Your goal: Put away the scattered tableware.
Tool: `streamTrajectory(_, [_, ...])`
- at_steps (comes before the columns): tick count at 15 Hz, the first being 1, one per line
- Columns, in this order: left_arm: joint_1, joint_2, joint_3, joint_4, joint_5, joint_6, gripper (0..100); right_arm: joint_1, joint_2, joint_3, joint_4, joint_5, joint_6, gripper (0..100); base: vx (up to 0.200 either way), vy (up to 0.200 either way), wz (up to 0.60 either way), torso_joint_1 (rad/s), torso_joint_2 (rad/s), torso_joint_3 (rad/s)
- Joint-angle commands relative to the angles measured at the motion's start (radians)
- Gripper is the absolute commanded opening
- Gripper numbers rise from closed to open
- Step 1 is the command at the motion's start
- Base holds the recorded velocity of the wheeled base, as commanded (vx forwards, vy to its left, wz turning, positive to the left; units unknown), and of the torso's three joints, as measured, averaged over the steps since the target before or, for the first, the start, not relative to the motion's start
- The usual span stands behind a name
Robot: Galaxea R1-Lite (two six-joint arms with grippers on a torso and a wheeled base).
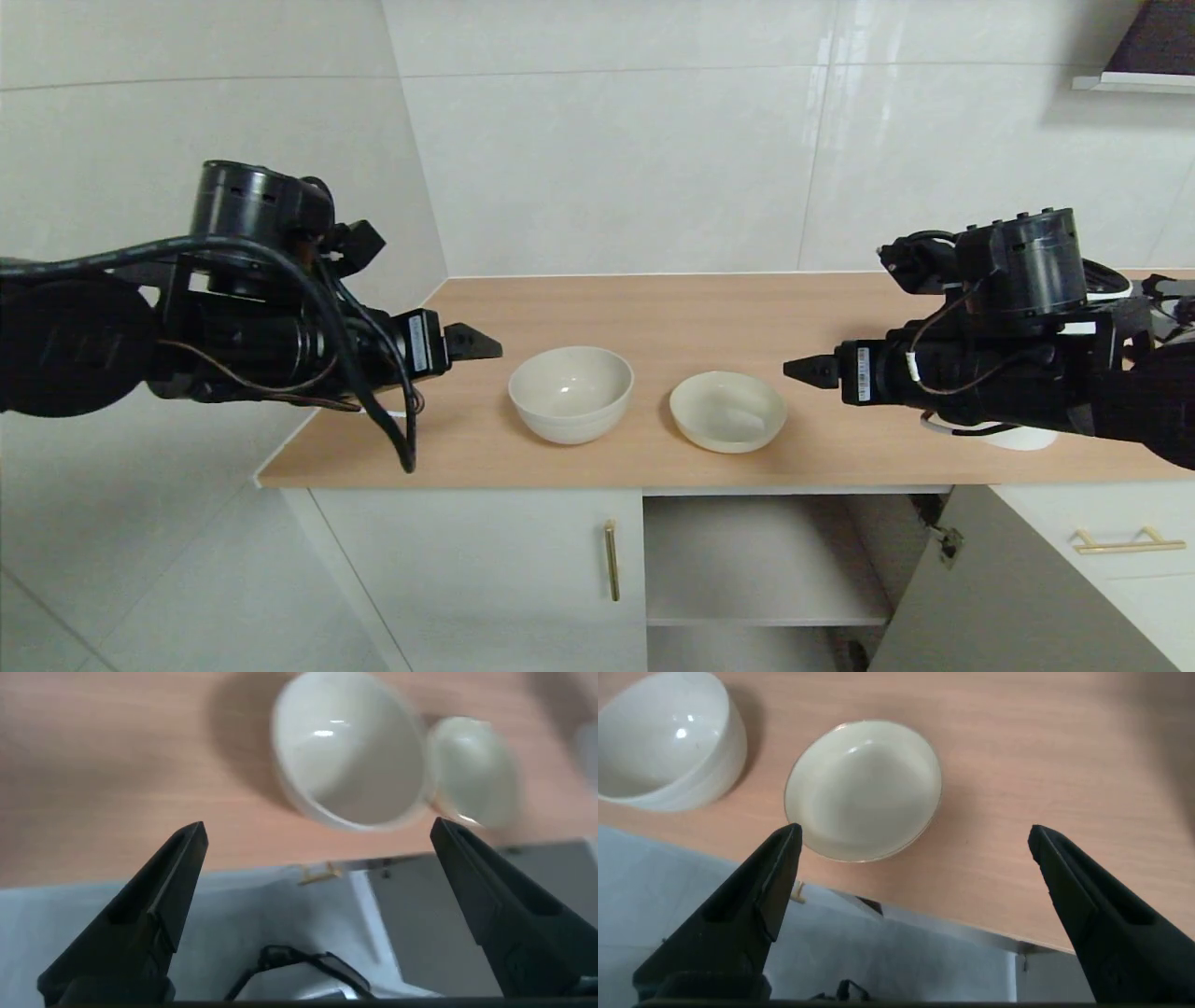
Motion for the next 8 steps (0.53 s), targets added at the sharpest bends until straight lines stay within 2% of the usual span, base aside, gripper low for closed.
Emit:
streamTrajectory(1, [-0.012,0.089,-0.046,-0.002,0.023,-0.002,100,0.003,0.016,0.004,-0.001,0.0,-0.002,100,0.0,0.0,0.0,0.0,0.0,0.0])
streamTrajectory(2, [-0.012,0.115,-0.09,0.004,0.038,-0.004,100,0.003,0.016,0.005,-0.004,0.002,-0.004,100,0.0,0.0,0.0,0.0,0.0,0.0])
streamTrajectory(4, [-0.012,0.204,-0.153,0.043,0.125,-0.001,100,0.004,0.025,0.007,-0.001,-0.001,-0.009,100,0.0,0.0,0.0,0.0,0.0,0.0])
streamTrajectory(5, [-0.024,0.234,-0.155,0.043,0.153,-0.002,100,0.004,0.03,0.005,-0.001,-0.001,-0.009,100,0.0,0.0,0.0,0.0,0.0,0.0])
streamTrajectory(8, [-0.035,0.277,-0.184,0.043,0.158,-0.001,100,0.004,0.036,0.004,0.001,-0.001,-0.009,100,0.0,0.0,0.0,0.0,0.0,0.0])
